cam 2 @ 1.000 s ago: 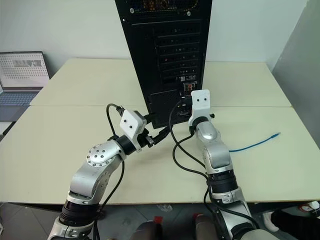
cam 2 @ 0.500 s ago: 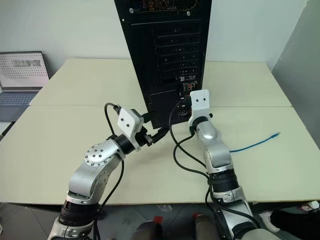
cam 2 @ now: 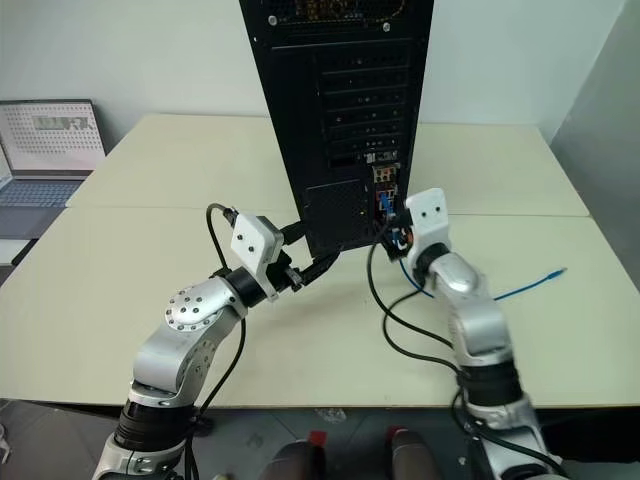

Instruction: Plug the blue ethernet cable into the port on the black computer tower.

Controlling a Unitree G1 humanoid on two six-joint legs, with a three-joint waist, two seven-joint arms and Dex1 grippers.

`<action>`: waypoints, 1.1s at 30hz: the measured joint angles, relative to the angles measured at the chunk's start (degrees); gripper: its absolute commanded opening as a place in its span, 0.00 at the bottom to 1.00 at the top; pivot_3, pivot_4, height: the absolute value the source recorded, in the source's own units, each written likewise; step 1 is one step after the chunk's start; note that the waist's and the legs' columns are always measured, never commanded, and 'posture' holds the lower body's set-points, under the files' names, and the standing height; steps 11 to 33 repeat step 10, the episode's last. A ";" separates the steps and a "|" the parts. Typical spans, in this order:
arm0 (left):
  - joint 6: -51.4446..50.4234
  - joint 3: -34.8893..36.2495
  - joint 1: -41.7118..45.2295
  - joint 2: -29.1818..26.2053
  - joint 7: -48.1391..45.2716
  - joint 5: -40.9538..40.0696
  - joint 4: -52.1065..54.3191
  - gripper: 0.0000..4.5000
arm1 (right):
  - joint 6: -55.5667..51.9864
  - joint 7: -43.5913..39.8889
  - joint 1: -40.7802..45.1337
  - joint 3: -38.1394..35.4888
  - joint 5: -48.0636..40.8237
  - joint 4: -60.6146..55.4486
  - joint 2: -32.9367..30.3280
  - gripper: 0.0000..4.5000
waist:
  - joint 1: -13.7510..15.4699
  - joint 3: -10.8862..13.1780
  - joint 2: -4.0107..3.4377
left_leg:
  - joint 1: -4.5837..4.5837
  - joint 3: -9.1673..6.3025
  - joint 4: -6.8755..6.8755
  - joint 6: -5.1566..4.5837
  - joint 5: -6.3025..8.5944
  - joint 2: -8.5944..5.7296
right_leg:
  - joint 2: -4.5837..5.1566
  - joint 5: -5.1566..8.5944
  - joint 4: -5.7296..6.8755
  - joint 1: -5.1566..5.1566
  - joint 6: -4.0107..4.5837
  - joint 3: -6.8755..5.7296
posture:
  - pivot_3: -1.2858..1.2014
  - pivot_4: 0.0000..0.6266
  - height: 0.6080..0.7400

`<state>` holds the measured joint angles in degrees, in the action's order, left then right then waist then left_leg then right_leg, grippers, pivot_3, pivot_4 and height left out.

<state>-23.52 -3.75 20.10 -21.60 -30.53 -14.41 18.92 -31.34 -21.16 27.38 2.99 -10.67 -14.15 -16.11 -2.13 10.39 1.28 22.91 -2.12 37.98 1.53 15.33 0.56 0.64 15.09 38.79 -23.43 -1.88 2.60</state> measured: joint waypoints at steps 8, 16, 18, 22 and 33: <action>-1.00 4.06 -0.08 -7.70 -4.69 -1.39 -0.98 0.75 | 0.87 -15.65 -4.88 -7.00 -9.65 -5.21 -12.89 0.99 | 0.07 0.04 0.00 | -0.01 0.00 0.00 0.00 0.00 0.02 | -0.05 0.01 -0.02 0.02 0.01 -0.01 | 0.52 0.24 1.00; -1.03 5.09 -0.92 -10.31 -7.03 -2.25 -1.08 0.75 | 1.41 -19.21 -4.86 -10.91 -12.05 -4.33 -16.63 0.99 | 0.25 0.04 0.00 | -0.01 0.01 0.01 0.00 0.00 0.02 | -0.03 0.01 -0.05 0.03 0.01 0.00 | 0.52 0.24 1.00; -1.03 5.09 -0.92 -10.31 -7.03 -2.25 -1.08 0.75 | 1.41 -19.21 -4.86 -10.91 -12.05 -4.33 -16.63 0.99 | 0.25 0.04 0.00 | -0.01 0.01 0.01 0.00 0.00 0.02 | -0.03 0.01 -0.05 0.03 0.01 0.00 | 0.52 0.24 1.00; -1.03 5.09 -0.92 -10.31 -7.03 -2.25 -1.08 0.75 | 1.41 -19.21 -4.86 -10.91 -12.05 -4.33 -16.63 0.99 | 0.25 0.04 0.00 | -0.01 0.01 0.01 0.00 0.00 0.02 | -0.03 0.01 -0.05 0.03 0.01 0.00 | 0.52 0.24 1.00; -1.03 5.09 -0.92 -10.31 -7.03 -2.25 -1.08 0.75 | 1.41 -19.21 -4.86 -10.91 -12.05 -4.33 -16.63 0.99 | 0.25 0.04 0.00 | -0.01 0.01 0.01 0.00 0.00 0.02 | -0.03 0.01 -0.05 0.03 0.01 0.00 | 0.52 0.24 1.00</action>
